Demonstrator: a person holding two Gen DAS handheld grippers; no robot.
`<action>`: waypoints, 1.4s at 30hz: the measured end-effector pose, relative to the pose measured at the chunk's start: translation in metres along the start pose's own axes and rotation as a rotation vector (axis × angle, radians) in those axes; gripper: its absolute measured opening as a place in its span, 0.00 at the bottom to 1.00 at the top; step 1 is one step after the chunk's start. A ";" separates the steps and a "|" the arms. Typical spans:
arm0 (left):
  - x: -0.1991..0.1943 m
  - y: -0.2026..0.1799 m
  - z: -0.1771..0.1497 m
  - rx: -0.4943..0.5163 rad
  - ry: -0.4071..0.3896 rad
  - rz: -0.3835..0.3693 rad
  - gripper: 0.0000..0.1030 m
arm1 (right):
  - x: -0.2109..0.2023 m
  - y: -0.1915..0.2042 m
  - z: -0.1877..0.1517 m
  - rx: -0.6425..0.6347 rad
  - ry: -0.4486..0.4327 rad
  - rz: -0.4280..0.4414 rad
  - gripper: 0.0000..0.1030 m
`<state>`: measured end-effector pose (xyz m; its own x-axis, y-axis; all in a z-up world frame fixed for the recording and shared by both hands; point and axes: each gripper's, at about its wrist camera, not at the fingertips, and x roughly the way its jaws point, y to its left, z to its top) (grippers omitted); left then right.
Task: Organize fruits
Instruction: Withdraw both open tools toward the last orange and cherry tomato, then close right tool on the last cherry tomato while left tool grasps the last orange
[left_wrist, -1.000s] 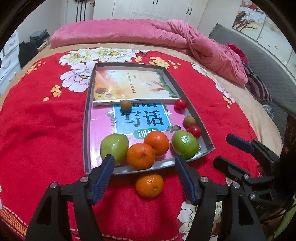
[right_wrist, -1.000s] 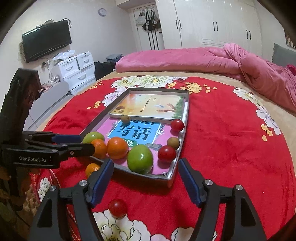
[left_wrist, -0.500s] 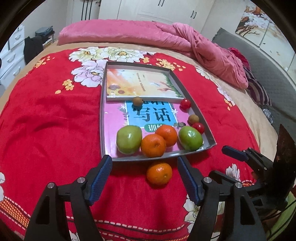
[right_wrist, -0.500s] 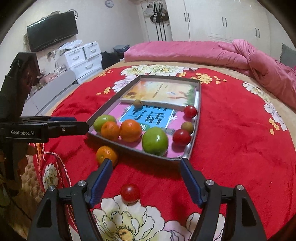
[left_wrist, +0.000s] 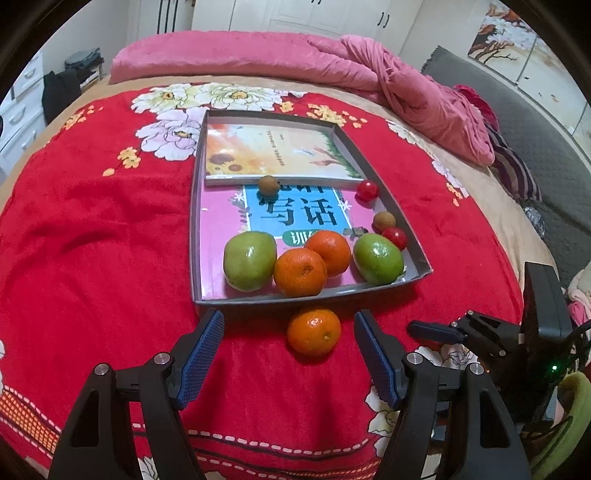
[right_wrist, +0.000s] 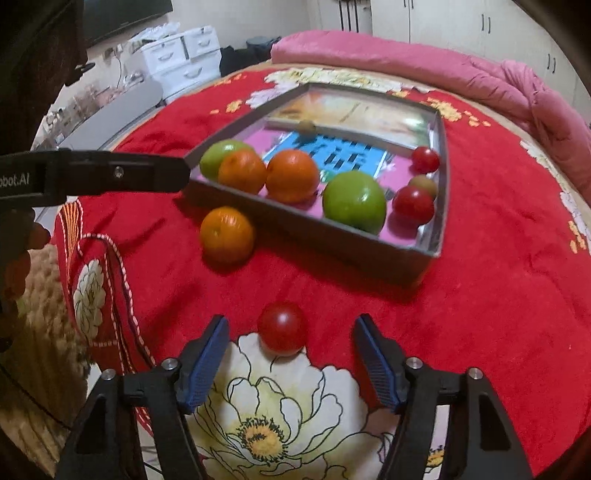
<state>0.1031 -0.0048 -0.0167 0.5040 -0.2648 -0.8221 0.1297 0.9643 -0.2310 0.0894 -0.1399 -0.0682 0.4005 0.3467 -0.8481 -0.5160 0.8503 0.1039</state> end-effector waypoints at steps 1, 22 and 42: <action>0.001 0.000 -0.001 -0.001 0.004 -0.001 0.72 | 0.001 0.000 0.000 -0.002 0.007 -0.001 0.61; 0.048 -0.002 -0.018 -0.060 0.119 -0.056 0.72 | 0.007 0.014 0.000 -0.094 0.003 -0.021 0.28; 0.040 -0.027 -0.015 -0.005 0.067 -0.052 0.42 | -0.039 -0.012 0.012 0.041 -0.183 0.056 0.28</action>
<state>0.1066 -0.0413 -0.0509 0.4382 -0.3144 -0.8421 0.1497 0.9493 -0.2765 0.0893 -0.1585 -0.0297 0.5054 0.4570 -0.7319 -0.5115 0.8418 0.1724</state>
